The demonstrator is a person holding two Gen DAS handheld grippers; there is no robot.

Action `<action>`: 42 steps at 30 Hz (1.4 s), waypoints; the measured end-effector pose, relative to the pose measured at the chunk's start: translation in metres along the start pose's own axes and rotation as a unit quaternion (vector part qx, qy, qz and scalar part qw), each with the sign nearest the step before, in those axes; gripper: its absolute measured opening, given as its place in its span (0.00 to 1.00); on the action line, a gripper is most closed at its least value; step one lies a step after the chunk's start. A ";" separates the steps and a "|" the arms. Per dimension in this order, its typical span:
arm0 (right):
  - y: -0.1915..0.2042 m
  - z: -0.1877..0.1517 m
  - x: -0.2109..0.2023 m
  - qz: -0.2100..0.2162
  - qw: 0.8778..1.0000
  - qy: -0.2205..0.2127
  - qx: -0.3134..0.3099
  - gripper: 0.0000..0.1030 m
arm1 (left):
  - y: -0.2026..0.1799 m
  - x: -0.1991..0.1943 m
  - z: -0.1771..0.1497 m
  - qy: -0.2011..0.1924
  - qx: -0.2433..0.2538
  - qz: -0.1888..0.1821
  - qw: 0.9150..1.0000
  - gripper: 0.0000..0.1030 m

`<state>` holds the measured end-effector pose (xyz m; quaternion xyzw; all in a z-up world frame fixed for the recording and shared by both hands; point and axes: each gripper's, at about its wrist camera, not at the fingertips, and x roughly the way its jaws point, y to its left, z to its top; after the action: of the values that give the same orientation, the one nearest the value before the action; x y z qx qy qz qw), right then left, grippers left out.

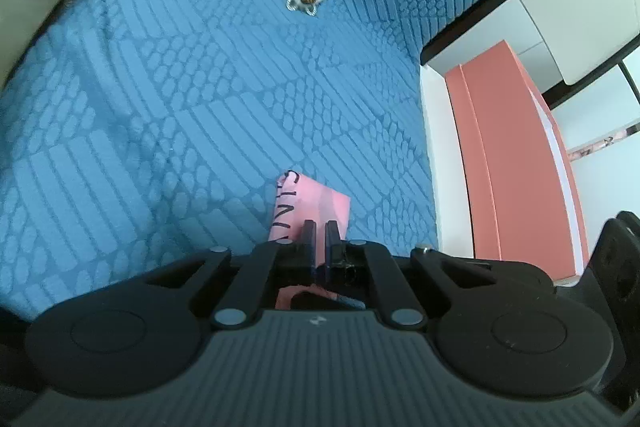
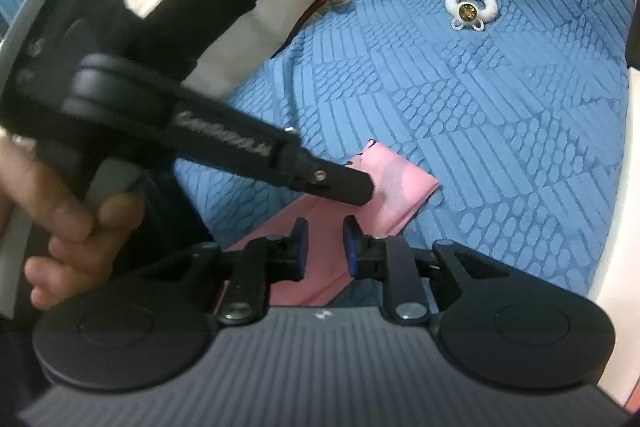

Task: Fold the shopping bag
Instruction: 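Press the folded bag flat on the cushion and open the right gripper, then grasp the folded pink strip with the left gripper and lift it while right holds its end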

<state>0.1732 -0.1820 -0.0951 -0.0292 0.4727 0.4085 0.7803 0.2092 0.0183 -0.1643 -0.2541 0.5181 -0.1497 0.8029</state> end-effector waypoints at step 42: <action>-0.080 0.015 0.017 0.082 0.956 -0.044 0.278 0.42 | -0.021 -0.022 -0.057 0.004 0.069 0.074 0.995 0.06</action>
<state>0.2408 -0.2183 -0.1269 0.2461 0.5335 0.3239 0.7415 0.1482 -0.0023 -0.1547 -0.1584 0.5268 -0.1258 0.8255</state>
